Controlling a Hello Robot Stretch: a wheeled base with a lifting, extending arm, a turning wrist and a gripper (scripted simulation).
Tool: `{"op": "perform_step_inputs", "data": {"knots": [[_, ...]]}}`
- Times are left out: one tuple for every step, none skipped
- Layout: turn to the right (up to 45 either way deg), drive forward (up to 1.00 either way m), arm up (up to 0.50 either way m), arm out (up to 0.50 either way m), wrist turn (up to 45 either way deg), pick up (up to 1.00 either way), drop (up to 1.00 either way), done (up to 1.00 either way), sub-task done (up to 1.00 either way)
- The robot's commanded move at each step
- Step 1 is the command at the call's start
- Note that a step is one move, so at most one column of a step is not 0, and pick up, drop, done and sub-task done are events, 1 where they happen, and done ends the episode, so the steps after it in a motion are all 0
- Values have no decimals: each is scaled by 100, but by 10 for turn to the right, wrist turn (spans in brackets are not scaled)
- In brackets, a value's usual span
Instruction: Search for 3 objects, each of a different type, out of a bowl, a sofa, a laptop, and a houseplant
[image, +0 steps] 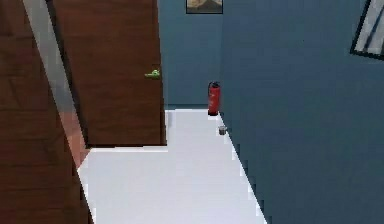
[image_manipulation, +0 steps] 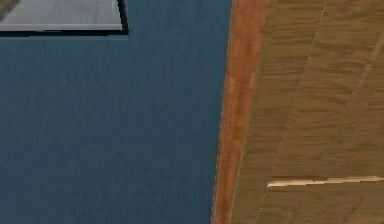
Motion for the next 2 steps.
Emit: {"op": "perform_step_inputs", "data": {"knots": [[120, 0, 0, 0, 0, 0, 0, 0, 0], [0, 45, 0, 0, 0, 0, 0, 0, 0]]}}
